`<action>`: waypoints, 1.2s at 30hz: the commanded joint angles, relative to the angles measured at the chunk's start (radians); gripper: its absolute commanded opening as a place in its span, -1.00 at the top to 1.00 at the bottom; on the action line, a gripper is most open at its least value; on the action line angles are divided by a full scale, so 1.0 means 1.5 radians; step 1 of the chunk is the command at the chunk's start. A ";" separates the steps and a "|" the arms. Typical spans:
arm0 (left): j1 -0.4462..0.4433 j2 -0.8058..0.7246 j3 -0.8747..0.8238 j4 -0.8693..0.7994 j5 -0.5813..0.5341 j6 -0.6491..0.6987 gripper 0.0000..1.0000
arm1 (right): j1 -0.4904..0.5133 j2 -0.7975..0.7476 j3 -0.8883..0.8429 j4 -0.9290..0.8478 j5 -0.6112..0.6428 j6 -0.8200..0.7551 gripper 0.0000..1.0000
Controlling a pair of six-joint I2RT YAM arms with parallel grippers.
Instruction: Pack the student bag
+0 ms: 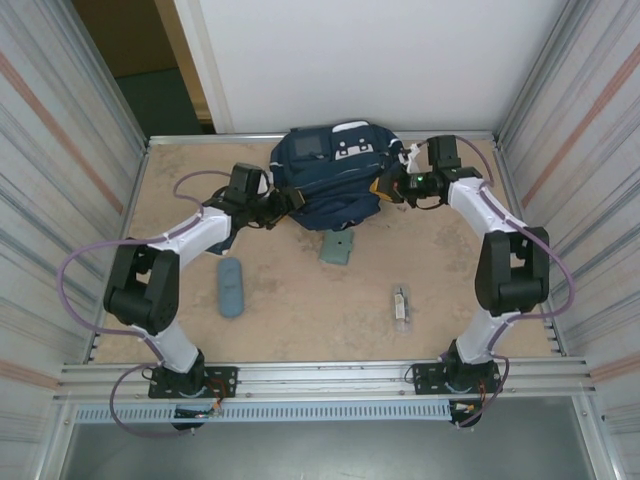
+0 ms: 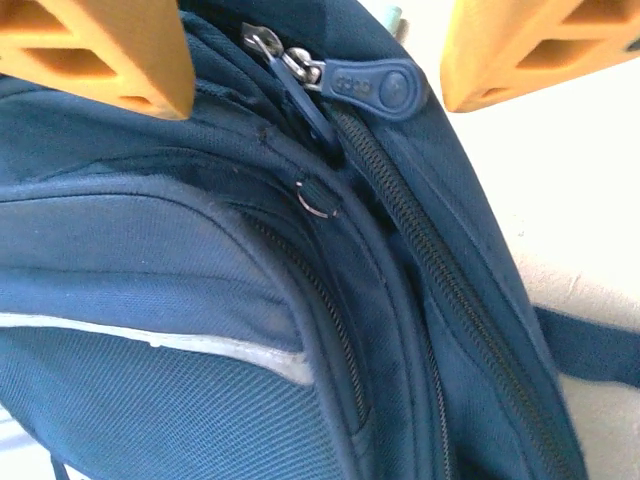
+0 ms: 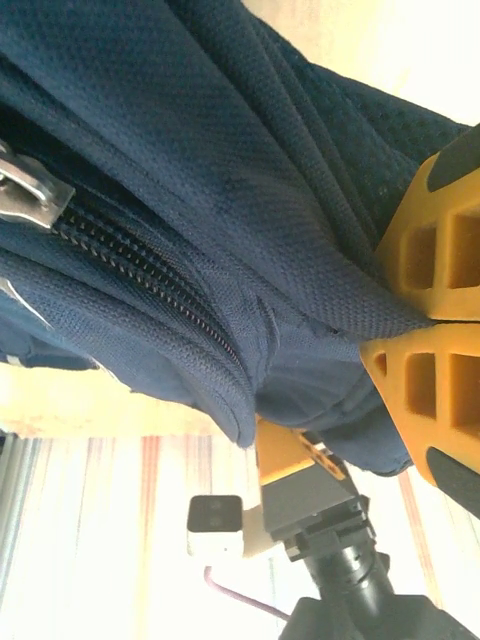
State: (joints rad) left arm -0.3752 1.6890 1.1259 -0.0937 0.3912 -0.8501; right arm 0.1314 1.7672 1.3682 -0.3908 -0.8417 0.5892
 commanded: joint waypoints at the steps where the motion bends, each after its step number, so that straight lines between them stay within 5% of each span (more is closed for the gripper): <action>1: -0.008 -0.002 0.007 0.047 -0.028 -0.014 0.01 | 0.009 0.041 0.053 0.002 -0.033 -0.017 0.95; 13: -0.058 -0.023 -0.045 0.049 -0.077 0.016 0.65 | -0.057 0.234 0.133 0.007 -0.006 -0.014 0.79; 18: -0.060 -0.027 -0.015 0.021 -0.075 0.040 0.42 | -0.055 0.194 0.098 -0.002 0.101 -0.005 0.25; 25: -0.060 -0.088 -0.038 -0.048 -0.097 0.063 0.21 | -0.046 0.017 0.003 -0.117 0.338 -0.076 -0.05; 31: -0.059 -0.153 -0.074 -0.113 -0.084 0.127 -0.16 | 0.114 -0.129 -0.119 -0.141 0.473 -0.054 -0.17; 36: -0.050 -0.200 -0.091 -0.179 -0.143 0.141 -0.26 | 0.295 -0.092 -0.125 -0.107 0.606 0.042 -0.44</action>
State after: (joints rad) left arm -0.4644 1.4437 1.0187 -0.2668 0.2451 -0.6830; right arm 0.4931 1.5845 1.1980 -0.5423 -0.1219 0.5674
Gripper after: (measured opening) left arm 0.628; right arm 0.707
